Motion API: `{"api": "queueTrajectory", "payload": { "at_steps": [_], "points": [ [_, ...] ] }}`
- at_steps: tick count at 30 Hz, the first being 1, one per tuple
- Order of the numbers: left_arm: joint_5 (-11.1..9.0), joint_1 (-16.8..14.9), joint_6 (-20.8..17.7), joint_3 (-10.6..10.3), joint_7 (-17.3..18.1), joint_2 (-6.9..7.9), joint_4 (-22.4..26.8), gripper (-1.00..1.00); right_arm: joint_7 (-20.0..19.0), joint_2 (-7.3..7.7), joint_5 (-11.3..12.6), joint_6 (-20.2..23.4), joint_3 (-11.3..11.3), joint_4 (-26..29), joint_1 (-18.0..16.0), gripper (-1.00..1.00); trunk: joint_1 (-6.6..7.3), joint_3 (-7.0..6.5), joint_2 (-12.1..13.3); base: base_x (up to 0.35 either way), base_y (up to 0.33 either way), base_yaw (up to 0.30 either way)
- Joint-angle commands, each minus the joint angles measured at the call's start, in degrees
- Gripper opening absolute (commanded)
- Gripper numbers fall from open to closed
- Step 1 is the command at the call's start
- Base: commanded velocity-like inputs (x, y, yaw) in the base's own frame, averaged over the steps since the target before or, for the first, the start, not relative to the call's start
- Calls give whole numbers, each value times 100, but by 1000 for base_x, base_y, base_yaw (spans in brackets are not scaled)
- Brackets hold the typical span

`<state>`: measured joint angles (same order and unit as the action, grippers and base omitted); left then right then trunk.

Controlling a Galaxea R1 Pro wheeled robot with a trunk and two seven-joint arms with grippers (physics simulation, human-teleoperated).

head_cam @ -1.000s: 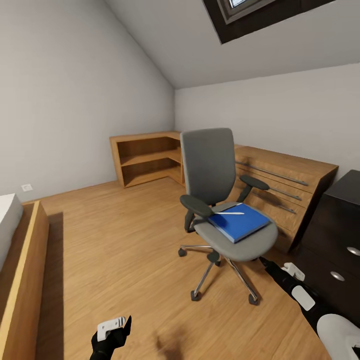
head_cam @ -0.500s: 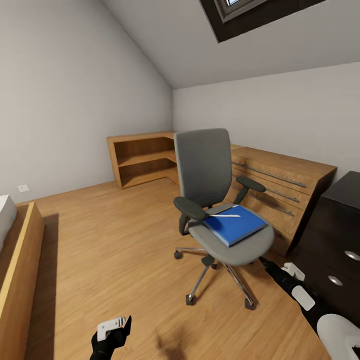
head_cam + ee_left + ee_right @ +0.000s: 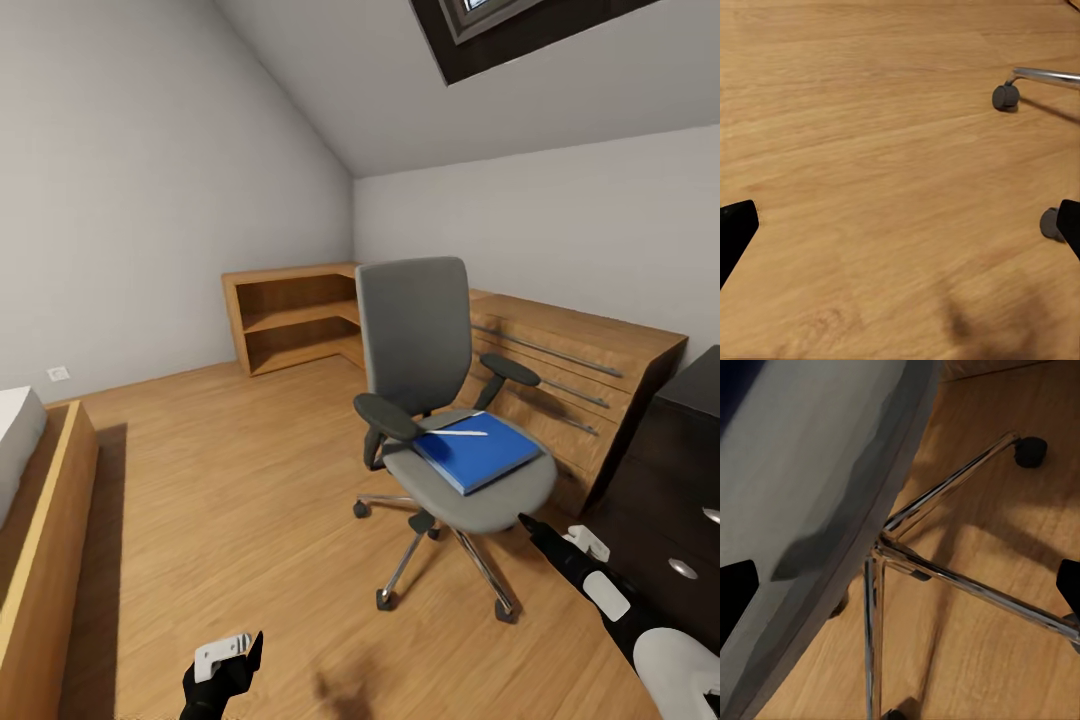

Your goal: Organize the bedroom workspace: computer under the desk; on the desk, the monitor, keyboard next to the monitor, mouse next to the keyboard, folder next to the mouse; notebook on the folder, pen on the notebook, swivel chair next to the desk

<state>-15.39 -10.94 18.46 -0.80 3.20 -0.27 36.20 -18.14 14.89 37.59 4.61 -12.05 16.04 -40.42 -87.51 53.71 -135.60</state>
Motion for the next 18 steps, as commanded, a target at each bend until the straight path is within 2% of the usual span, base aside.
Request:
{"api": "queueTrajectory", "payload": {
  "at_steps": [1, 8, 15, 18],
  "points": [
    [-61, -4, 17, -8, 32, 1, -7, 100, -32, -2, 46, 48, -7, 1, -1, 100, 1, 5, -2, 0, -1, 122],
    [-62, -4, 17, -8, 32, 1, -7, 100, -32, -4, 46, 47, 0, -4, -1, 100, 1, 5, -2, 0, 0, 111],
    [-65, -4, 13, -8, 32, 1, -7, 100, -32, -4, 46, 48, -2, -4, -1, 100, 1, 5, -2, 8, 0, 25],
    [-63, -4, 10, -8, 32, 1, -7, 100, -33, -4, 46, 48, -6, -4, -1, 100, 1, 5, -2, 157, 0, 4]
  ]
}}
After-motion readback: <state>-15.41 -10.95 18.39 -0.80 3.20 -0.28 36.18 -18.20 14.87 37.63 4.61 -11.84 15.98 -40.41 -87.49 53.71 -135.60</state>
